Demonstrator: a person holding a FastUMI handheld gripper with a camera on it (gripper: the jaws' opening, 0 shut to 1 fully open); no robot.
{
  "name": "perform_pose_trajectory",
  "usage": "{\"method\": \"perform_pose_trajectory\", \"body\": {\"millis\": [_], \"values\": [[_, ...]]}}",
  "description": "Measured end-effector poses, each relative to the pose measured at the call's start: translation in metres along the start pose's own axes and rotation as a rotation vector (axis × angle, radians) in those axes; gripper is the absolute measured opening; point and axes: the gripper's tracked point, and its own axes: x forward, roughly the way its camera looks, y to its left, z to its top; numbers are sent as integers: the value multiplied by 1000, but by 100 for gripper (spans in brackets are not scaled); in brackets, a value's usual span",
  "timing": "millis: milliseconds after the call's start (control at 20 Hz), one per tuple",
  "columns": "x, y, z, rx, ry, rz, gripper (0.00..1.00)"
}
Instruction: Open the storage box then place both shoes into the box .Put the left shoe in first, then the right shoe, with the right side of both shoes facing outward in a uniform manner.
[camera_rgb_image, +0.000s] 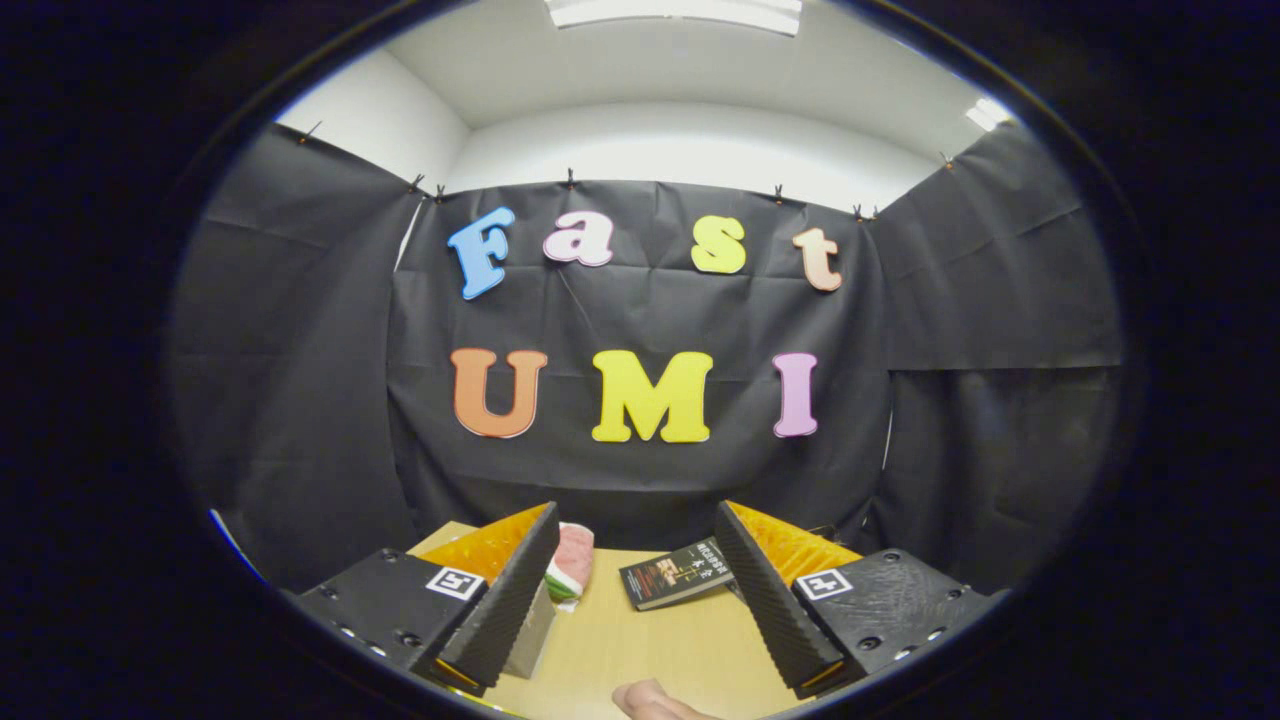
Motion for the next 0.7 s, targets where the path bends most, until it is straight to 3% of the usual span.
{"method": "perform_pose_trajectory", "body": {"millis": [700], "values": [[12, 13, -5, -5, 8, 30, 97]]}}
